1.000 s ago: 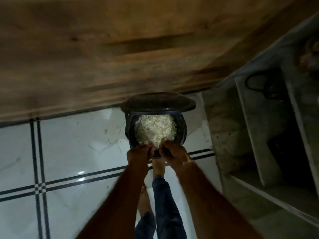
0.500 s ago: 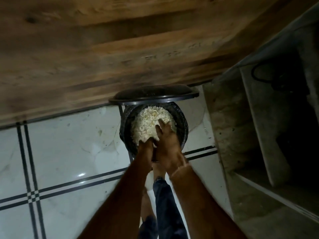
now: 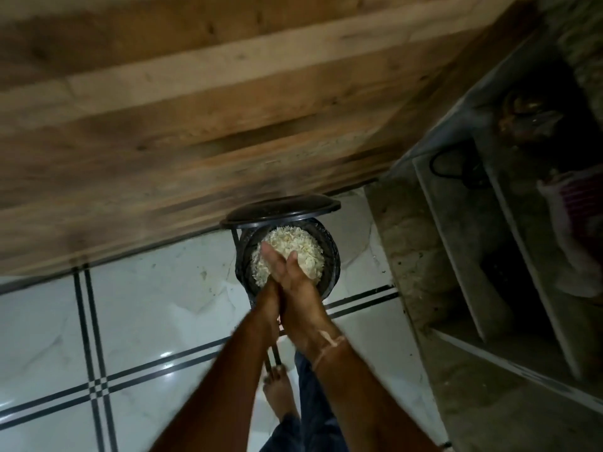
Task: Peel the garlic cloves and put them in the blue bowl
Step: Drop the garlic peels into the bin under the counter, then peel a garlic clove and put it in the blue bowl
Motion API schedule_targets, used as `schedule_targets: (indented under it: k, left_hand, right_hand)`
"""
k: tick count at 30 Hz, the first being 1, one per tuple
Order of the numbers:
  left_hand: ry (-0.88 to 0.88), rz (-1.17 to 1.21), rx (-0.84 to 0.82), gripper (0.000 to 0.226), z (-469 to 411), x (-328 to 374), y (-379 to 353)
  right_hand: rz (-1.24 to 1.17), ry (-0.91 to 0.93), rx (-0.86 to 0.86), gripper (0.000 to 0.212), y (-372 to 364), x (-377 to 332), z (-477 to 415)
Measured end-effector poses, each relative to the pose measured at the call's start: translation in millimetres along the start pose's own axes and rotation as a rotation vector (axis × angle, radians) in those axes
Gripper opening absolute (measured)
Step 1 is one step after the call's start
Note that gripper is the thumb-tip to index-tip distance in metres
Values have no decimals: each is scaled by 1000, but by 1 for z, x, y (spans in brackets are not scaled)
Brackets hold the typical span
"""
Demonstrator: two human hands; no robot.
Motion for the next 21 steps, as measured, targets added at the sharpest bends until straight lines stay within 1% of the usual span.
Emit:
schedule_targets:
  k: [1, 2, 3, 4, 5, 6, 7, 8, 9, 11, 12, 14, 16, 18, 20, 21]
  left_hand:
    - [16, 50, -25, 59, 20, 2, -1]
    - [52, 147, -119, 55, 38, 0, -9]
    - [43, 184, -164, 50, 62, 0, -15]
    - [-28, 136, -202, 44, 85, 5, -22]
    - [-95, 51, -164, 37, 114, 7, -24]
    - [-176, -75, -90, 32, 140, 4, -23]
    - [-247, -194, -2, 33, 164, 3, -21]
    - [-317, -293, 77, 39, 175, -1, -17]
    - [-355, -378, 125, 44, 198, -8, -21]
    - [-439, -554, 198, 48, 241, -22, -34]
    - [-505, -638, 202, 48, 261, -28, -46]
    - [-651, -798, 184, 48, 301, -44, -75]
    - [-774, -930, 164, 50, 337, -66, -108]
    - [-837, -1047, 127, 51, 359, -94, -137]
    - [-899, -1143, 59, 50, 377, -127, -171]
    - [-927, -1189, 25, 50, 385, -147, -190]
  right_hand:
    - [-4, 17, -79, 49, -5, -4, 18]
    - [13, -19, -72, 50, 2, -4, 29]
    - [92, -52, -43, 52, 18, -5, 40]
    - [119, -71, -32, 52, 31, -12, 53]
    - [69, -118, 0, 51, 47, -15, 66]
    - [2, -113, 16, 49, 58, -35, 90]
    - [-38, -56, 30, 46, 69, -56, 110]
    - [-87, 0, 54, 44, 79, -76, 130]
    - [-139, 46, 91, 41, 92, -103, 160]
    - [-208, 103, 131, 33, 112, -137, 216]
    - [-207, 149, 159, 30, 123, -151, 242]
    - [-159, 251, 220, 32, 149, -163, 291]
    - [-105, 308, 288, 43, 179, -160, 341]
    - [-71, 304, 341, 52, 207, -146, 378]
    - [-35, 349, 423, 53, 243, -138, 416]
    - [-1, 384, 490, 51, 267, -133, 437]
Point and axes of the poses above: each hand's wrist, its own z-axis away from the middle knuckle, its own y-axis out of the back of the hand, x = y × z, the point moved 9 cm from there along -z, towards the middle knuckle, and after that the axes turned 13 degrees about y, right-handed, at the moved point
